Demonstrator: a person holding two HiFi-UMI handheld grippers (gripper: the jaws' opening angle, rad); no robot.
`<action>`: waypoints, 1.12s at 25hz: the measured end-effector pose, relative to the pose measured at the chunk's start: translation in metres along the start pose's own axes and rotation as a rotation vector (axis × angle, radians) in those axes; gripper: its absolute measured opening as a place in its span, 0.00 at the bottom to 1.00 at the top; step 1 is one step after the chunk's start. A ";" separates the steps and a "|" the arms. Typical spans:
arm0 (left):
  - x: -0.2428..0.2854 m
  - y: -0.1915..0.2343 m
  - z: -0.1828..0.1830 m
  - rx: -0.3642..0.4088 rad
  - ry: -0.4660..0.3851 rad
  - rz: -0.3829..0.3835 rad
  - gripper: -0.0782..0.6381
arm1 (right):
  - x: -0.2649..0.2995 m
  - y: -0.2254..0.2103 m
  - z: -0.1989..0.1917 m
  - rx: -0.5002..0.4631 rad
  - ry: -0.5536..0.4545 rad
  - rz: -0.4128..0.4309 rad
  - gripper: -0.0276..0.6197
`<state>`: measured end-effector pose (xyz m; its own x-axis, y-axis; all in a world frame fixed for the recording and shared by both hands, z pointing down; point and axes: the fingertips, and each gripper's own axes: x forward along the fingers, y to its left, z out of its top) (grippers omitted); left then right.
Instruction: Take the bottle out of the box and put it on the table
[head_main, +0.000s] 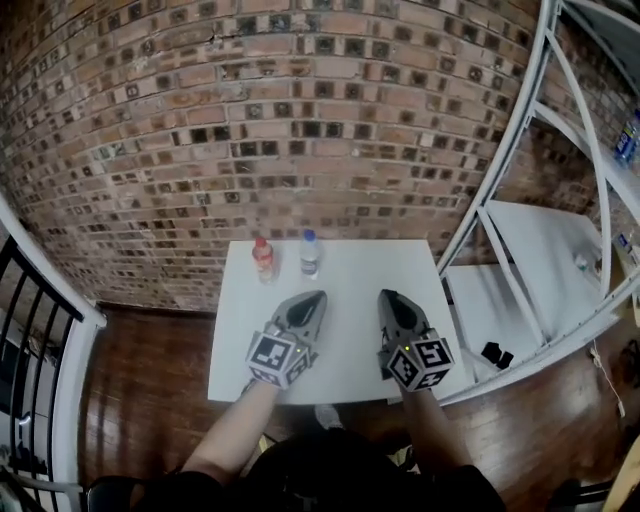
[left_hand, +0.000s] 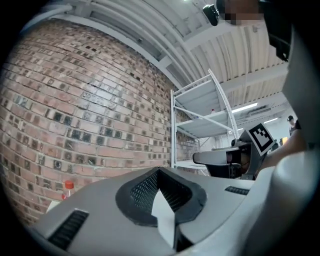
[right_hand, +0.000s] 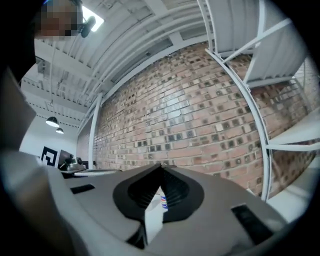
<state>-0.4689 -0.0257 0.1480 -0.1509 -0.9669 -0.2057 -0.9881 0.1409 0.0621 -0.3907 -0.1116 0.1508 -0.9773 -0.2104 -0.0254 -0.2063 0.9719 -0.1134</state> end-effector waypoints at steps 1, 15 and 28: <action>-0.008 -0.004 0.003 -0.001 0.000 0.002 0.10 | -0.007 0.009 -0.002 -0.018 0.008 0.000 0.04; -0.094 -0.009 0.038 -0.032 -0.082 0.158 0.10 | -0.094 0.017 -0.001 -0.101 0.085 0.002 0.04; -0.130 -0.049 0.048 -0.030 -0.037 0.242 0.10 | -0.157 -0.018 0.007 0.028 0.011 -0.010 0.04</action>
<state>-0.4026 0.1034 0.1249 -0.3842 -0.8974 -0.2171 -0.9219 0.3603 0.1423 -0.2336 -0.0969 0.1498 -0.9756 -0.2190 -0.0129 -0.2150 0.9664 -0.1411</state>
